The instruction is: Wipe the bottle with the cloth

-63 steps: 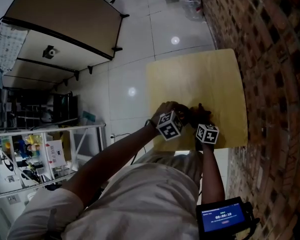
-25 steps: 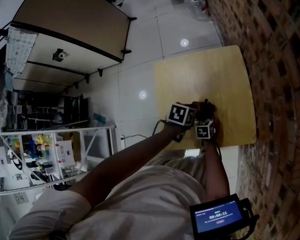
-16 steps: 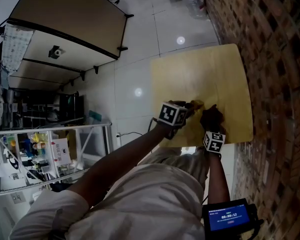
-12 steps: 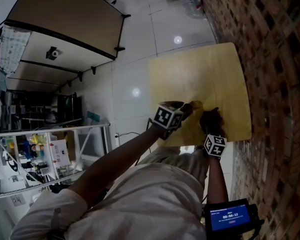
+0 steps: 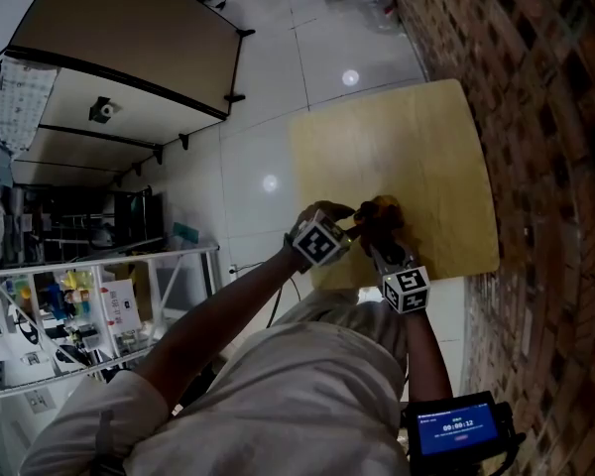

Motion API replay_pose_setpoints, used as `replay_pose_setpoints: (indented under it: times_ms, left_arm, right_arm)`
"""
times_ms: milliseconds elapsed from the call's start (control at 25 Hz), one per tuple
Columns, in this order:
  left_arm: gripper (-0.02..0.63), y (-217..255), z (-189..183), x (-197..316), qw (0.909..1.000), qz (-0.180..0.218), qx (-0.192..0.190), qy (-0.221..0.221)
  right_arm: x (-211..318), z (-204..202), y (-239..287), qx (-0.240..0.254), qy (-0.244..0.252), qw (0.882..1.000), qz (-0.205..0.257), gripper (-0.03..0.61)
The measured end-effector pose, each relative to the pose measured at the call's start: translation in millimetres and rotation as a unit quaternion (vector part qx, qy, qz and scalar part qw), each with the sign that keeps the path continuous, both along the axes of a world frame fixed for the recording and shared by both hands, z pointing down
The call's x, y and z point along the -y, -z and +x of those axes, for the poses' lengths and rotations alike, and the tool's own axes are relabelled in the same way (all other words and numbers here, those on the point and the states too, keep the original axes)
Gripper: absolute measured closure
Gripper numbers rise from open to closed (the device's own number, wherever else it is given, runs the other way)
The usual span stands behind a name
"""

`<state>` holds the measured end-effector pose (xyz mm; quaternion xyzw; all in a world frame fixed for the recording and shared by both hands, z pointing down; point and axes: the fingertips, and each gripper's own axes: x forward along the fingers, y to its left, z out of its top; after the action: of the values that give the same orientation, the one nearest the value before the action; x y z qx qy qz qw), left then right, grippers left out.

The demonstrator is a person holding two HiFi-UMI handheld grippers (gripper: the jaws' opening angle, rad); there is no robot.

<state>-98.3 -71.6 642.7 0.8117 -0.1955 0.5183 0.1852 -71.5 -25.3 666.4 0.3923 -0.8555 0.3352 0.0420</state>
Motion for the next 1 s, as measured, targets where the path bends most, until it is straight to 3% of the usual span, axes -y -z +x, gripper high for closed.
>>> replay_pose_setpoints:
  times_ms: [200, 320, 600, 760, 880, 1000]
  left_arm:
    - [0.527, -20.0, 5.9, 2.8, 0.9995, 0.003, 0.030, 0.002]
    - [0.526, -20.4, 7.4, 6.0, 0.9993, -0.001, 0.028, 0.024]
    - [0.523, -15.7, 12.4, 5.2, 0.9982, -0.014, 0.006, 0.058]
    - [0.522, -17.5, 9.7, 2.6, 0.9982, -0.019, 0.001, 0.057]
    - [0.523, -17.9, 7.3, 2.5, 0.9998, -0.004, 0.008, 0.019]
    - [0.525, -17.3, 13.6, 1.0, 0.9992, 0.004, 0.012, -0.037]
  right_arm:
    - [5.3, -17.3, -35.9, -0.048, 0.063, 0.997, -0.028, 0.506]
    - [9.5, -15.2, -64.0, -0.079, 0.072, 0.992, -0.066, 0.506]
    - [13.0, 1.4, -112.4, -0.142, 0.033, 0.970, -0.195, 0.505]
    - [10.4, 15.5, -100.2, -0.074, -0.027, 0.976, -0.201, 0.505]
    - [16.2, 31.3, -62.9, 0.034, -0.083, 0.983, -0.157, 0.505]
    - [28.3, 31.5, -25.1, 0.097, -0.077, 0.987, -0.104, 0.506]
